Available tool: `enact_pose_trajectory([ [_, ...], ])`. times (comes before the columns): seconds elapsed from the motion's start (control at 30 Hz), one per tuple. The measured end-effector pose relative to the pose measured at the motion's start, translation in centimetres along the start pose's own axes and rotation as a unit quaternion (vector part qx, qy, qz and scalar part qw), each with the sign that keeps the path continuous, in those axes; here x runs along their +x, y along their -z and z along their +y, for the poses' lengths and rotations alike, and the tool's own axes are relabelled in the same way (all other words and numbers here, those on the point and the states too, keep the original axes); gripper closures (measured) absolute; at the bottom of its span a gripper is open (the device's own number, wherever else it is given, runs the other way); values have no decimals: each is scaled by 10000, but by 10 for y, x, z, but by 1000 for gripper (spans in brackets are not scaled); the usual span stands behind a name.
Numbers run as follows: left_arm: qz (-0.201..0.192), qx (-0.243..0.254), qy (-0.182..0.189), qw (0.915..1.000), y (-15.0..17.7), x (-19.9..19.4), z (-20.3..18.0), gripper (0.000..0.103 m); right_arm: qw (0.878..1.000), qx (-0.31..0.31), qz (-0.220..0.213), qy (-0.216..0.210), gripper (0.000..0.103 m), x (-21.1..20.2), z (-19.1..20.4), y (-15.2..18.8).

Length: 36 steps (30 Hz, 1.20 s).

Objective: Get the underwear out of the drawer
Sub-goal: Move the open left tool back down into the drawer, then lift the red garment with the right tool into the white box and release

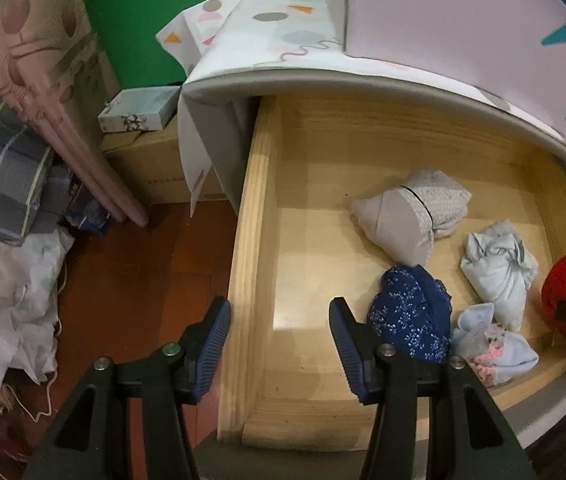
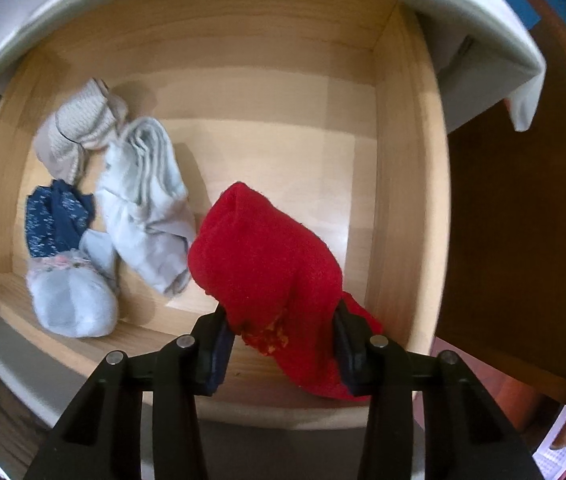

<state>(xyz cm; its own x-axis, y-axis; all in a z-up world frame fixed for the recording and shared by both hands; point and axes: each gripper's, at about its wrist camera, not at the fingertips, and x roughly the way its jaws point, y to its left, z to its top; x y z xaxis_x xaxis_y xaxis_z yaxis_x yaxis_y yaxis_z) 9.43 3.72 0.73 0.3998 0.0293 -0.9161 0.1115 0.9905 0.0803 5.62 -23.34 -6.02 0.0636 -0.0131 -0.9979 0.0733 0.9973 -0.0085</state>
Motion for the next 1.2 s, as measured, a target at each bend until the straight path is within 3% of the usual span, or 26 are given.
enact_pose_trajectory([
  [0.4, -230, -214, 12, 9995, 3, -6, 7, 50, 9989, -205, -417, -80, 63, -80, -2, -6],
  [0.8, -357, -30, -115, 9993, 5, -12, -3, 50, 9927, -314, -1162, -58, 63, -179, -2, -24],
  [1.0, -375, -18, -118, 9992, 6, -11, -4, 50, 9864, -183, -1632, -90, 63, -221, -1, -51],
  [1.2, -372, 24, -117, 9992, 6, -11, -6, 50, 9807, -88, -1942, 207, 63, -242, 0, -92],
])
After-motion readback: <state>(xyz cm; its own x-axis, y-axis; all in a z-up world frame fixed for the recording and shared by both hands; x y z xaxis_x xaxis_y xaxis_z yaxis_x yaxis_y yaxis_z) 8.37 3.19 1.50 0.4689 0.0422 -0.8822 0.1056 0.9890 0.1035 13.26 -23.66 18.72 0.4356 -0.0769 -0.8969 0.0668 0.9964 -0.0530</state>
